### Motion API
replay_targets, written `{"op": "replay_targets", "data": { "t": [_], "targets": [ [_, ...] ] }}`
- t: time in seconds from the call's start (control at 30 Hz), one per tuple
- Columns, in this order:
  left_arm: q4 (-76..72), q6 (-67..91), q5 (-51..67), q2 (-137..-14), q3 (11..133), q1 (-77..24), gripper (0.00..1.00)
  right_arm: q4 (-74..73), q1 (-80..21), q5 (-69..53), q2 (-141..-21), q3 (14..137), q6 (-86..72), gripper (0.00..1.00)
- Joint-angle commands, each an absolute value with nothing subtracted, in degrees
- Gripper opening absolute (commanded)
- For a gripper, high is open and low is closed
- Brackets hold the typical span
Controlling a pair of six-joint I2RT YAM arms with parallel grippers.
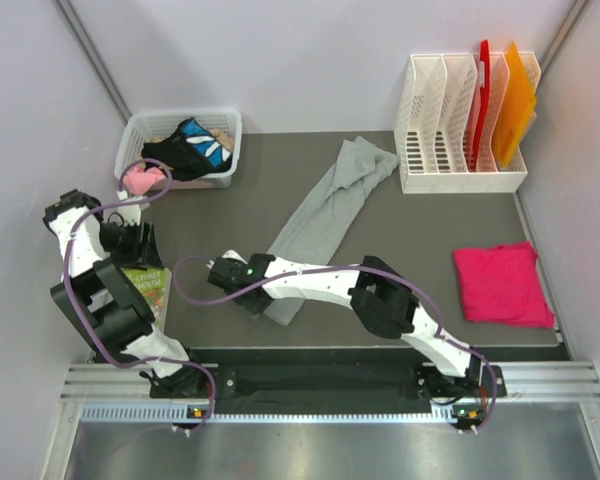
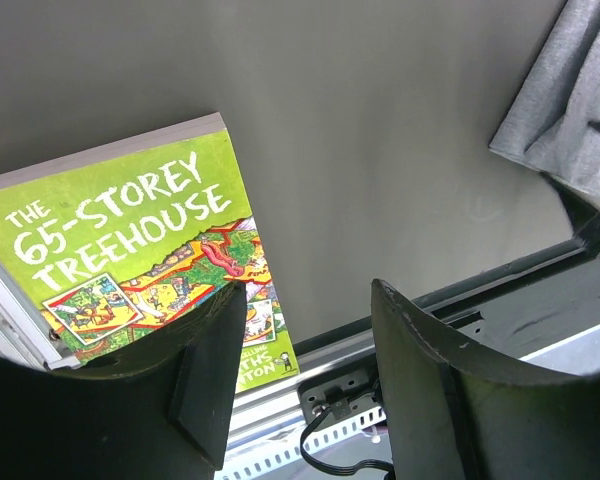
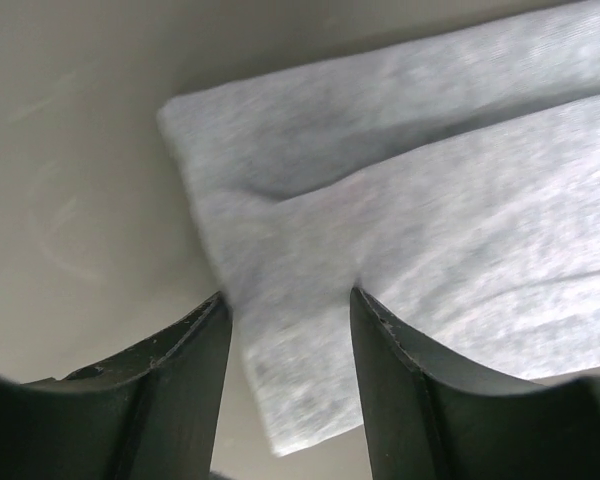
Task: Fold and stack the t-shirts
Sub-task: Grab the bottom of the folded rectangular tshirt with right arm
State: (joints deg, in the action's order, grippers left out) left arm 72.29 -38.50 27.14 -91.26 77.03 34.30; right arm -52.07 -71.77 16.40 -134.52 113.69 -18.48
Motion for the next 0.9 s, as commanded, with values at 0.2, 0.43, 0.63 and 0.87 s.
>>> {"op": "replay_targets", "data": {
  "t": [0.2,0.43,0.63,0.87],
  "targets": [
    [73.04,-39.99,27.07,-91.23,76.55,34.72,0.57,-51.06,-68.82,14.86,-137.55,114.08,-16.61,0.47],
    [72.51,-39.82,27.07,-91.93,76.73,34.8,0.57,-52.29,-71.1,13.36,-138.69,117.24,-16.7,0.47],
    [72.42,-39.64,27.68,-92.72,76.82,34.72,0.57,-51.77,-72.16,11.08,-138.78,114.01,-19.33,0.27],
    [72.16,-39.99,27.6,-92.46,76.29,34.72,0.57,-51.58,-73.12,8.62,-136.58,112.85,-21.27,0.0]
  ]
}}
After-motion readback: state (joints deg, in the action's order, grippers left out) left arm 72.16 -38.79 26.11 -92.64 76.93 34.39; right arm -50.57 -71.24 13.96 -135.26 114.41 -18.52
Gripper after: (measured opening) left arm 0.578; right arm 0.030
